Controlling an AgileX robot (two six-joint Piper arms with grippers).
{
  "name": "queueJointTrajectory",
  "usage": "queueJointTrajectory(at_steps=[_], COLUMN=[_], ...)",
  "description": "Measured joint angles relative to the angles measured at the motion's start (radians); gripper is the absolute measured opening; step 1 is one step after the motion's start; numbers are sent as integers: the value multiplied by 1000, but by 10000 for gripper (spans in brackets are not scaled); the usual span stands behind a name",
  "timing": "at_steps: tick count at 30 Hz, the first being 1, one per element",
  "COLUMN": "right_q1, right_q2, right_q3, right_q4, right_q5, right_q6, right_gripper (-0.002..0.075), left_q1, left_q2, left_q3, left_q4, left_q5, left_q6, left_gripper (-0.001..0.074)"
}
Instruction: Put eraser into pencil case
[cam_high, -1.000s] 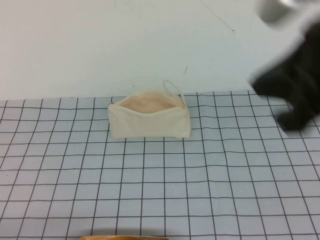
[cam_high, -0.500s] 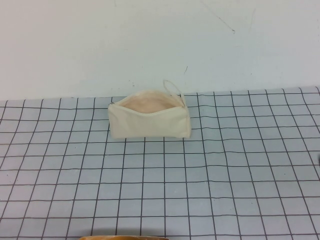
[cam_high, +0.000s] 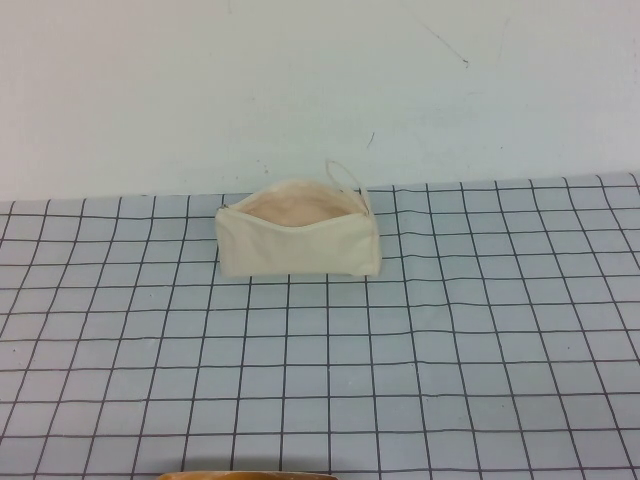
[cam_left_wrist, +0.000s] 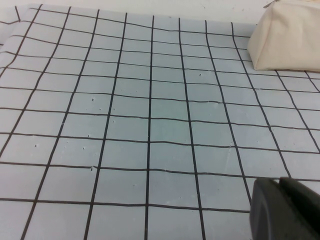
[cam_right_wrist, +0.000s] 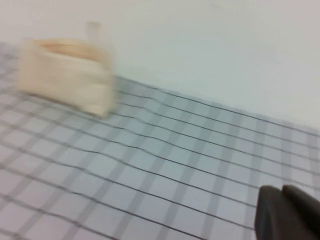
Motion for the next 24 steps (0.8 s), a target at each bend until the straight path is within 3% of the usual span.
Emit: queueJointTrajectory(at_steps=[5, 9, 15, 24], right_q1=[-198, -293, -327, -327], right_q2=[-139, -193, -196, -197], right_q3=[132, 189, 191, 191], right_q4=[9, 16, 55, 58], right_q5=[-16, 5, 139, 153], right_q6=[-4, -4, -4, -4], right_gripper=[-1, -1, -1, -1], left_q1=[0, 0, 0, 0], left_q2=[0, 0, 0, 0], left_q3=[0, 0, 0, 0], left_q4=[0, 0, 0, 0], left_q5=[0, 0, 0, 0], left_q6=[0, 0, 0, 0], left_gripper=[-1, -1, -1, -1])
